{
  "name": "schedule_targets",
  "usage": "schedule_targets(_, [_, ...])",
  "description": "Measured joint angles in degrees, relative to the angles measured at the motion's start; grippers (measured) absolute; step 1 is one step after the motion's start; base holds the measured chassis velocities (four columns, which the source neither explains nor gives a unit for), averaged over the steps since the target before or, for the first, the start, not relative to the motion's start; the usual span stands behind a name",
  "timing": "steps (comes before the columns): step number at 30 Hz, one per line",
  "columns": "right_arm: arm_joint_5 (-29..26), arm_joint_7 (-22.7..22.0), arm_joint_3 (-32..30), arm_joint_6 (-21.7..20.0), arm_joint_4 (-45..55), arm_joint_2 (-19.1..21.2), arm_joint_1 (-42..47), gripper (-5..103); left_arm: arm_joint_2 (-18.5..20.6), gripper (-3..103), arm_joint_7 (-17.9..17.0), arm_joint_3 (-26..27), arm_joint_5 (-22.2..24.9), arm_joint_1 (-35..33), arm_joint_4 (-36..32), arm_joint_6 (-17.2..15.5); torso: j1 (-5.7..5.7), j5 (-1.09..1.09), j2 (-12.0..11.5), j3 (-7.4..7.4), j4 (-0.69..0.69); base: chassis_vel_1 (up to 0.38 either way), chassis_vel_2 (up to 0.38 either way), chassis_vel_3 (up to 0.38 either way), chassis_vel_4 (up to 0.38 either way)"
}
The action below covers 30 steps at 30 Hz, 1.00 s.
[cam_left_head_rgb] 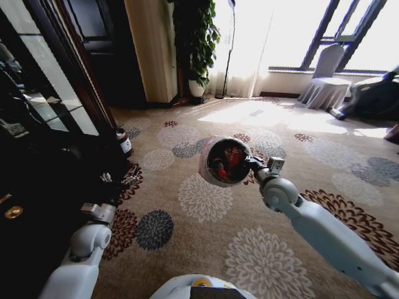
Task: Pick up the trash from the ground and place it into the trash bin.
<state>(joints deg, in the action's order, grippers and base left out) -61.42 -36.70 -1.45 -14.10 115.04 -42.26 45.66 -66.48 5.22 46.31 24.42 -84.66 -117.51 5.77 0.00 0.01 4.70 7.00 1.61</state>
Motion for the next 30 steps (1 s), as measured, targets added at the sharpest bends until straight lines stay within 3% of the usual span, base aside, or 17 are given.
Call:
schedule_targets(12, [10.2, 4.1, -11.6, 4.9, 3.7, 0.1, 18.1, 0, 0.1, 100, -1.6, -0.8, 0.1, -0.1, -0.1, 0.2, 0.0, 0.0, 0.0, 0.0, 0.01, -0.046, -0.035, 0.049, 0.05])
schedule_targets(21, [18.3, 7.3, -21.1, 8.8, 6.7, 0.2, 32.8, 0, -0.4, 100, -2.3, -1.8, 0.3, 0.6, 0.7, 1.0, 0.0, -0.01, 0.0, 0.01, -0.04, -0.23, -0.241, 0.221, 0.231])
schedule_targets(30, [19.2, 7.6, -22.1, 9.2, 7.1, 0.1, 34.2, 0, -0.4, 100, -2.6, -1.8, -0.4, 1.2, 1.0, 1.1, 0.0, -0.02, 0.0, 0.01, 0.02, -0.325, -0.313, 0.311, 0.314])
